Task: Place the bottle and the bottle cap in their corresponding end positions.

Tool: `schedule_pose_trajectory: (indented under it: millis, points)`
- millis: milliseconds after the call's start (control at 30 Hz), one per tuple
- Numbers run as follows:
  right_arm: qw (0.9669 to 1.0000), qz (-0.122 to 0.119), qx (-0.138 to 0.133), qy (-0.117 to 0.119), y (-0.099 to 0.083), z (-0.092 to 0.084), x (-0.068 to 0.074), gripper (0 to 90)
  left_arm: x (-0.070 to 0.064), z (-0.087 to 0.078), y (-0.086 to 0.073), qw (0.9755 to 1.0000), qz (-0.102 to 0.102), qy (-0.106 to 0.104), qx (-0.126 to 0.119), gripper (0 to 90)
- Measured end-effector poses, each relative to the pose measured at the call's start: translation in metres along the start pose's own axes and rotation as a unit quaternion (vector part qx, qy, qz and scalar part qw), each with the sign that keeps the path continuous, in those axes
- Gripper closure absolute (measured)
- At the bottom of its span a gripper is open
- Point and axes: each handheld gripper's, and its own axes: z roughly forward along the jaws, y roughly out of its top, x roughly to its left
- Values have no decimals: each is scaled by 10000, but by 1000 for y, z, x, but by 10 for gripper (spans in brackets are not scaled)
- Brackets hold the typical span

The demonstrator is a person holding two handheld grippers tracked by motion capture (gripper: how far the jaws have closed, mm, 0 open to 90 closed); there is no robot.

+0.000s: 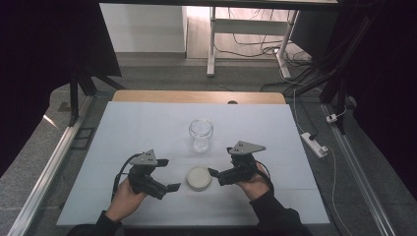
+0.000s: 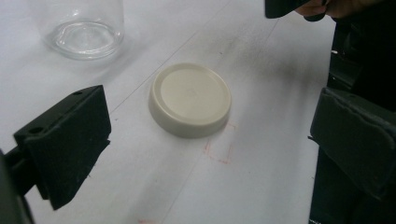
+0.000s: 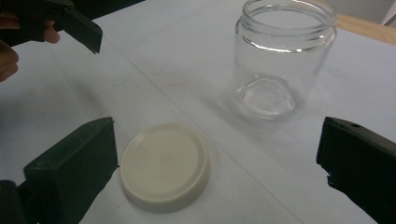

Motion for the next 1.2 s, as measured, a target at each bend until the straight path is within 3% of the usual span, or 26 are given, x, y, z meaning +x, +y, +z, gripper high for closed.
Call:
schedule_pose_trajectory:
  millis: [367, 600, 967, 1200]
  points:
    - [9996, 187, -145, -152, -22, -41, 2, 0, -1, -35, -25, 9987, -368, 256, -229, 0]
    - [9987, 290, -128, -402, -40, -59, -2, 0, -1, -51, -41, 9971, -487, 473, -341, 0]
    - [9962, 325, -156, -794, -63, -91, -5, 0, -4, -82, -69, 9919, -642, 1000, -448, 0]
    - [9933, 570, -31, -1008, -84, -108, -10, 0, -5, -94, -86, 9871, -751, 1362, -392, 0]
